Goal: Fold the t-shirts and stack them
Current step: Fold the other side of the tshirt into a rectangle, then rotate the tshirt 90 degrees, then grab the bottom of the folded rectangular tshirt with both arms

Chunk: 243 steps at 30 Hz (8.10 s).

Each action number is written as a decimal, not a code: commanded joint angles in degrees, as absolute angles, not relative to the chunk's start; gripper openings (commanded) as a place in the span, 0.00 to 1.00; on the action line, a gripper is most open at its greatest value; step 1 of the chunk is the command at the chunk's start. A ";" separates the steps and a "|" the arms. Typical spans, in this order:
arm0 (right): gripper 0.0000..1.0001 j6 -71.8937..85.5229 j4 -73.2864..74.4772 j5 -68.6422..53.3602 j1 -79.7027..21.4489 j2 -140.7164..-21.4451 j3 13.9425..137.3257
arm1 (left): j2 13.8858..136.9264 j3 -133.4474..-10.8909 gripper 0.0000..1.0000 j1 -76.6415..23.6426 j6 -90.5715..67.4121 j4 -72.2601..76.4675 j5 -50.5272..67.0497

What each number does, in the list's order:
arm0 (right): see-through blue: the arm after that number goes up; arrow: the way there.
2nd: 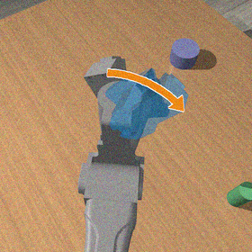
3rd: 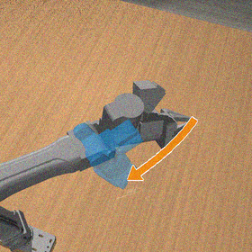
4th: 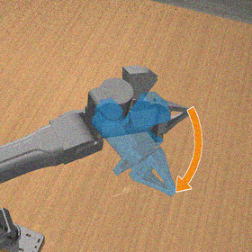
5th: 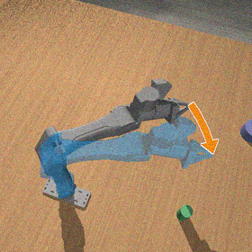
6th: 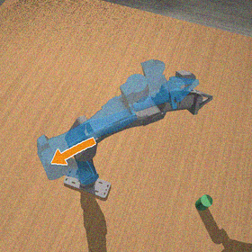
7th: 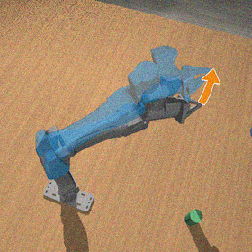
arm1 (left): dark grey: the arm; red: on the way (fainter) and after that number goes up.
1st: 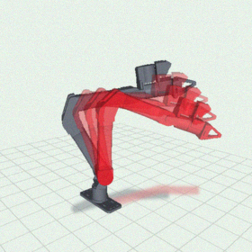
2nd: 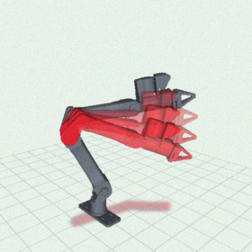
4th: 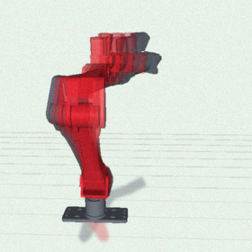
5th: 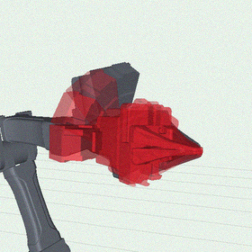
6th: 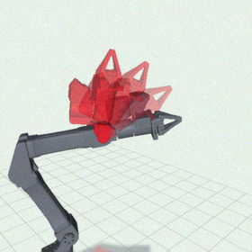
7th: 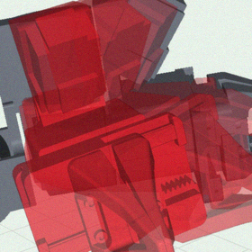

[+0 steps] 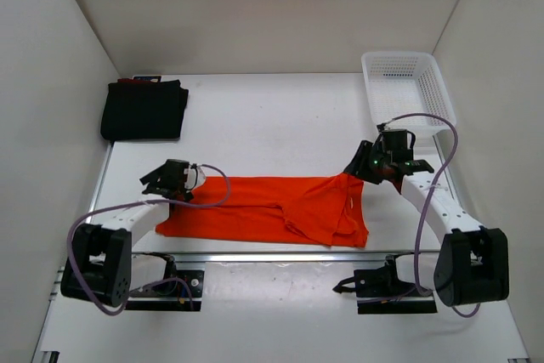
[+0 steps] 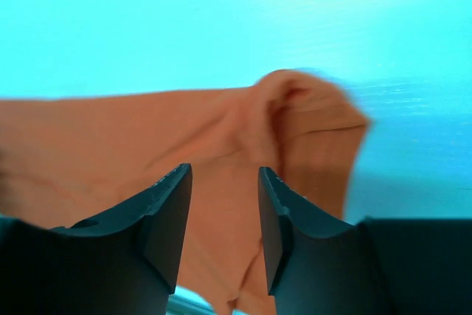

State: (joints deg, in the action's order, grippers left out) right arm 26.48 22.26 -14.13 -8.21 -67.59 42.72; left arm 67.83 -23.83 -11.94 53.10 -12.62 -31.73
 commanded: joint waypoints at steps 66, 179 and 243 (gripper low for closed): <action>0.00 14.87 25.66 -8.71 -8.60 -104.48 70.89 | 99.06 -57.22 0.17 -4.40 31.55 -35.24 -15.91; 0.46 75.67 31.21 5.73 -66.10 -104.59 70.23 | 52.47 -48.95 0.99 -3.95 6.24 -52.30 -8.09; 0.35 65.48 25.13 -3.43 -52.82 -73.99 36.65 | 74.97 -39.29 0.76 -35.94 -11.69 -42.01 19.87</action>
State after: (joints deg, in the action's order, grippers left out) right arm 66.96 26.13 -2.20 -52.84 -72.36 35.44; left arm 75.02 -40.12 -33.80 -8.03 -46.17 19.92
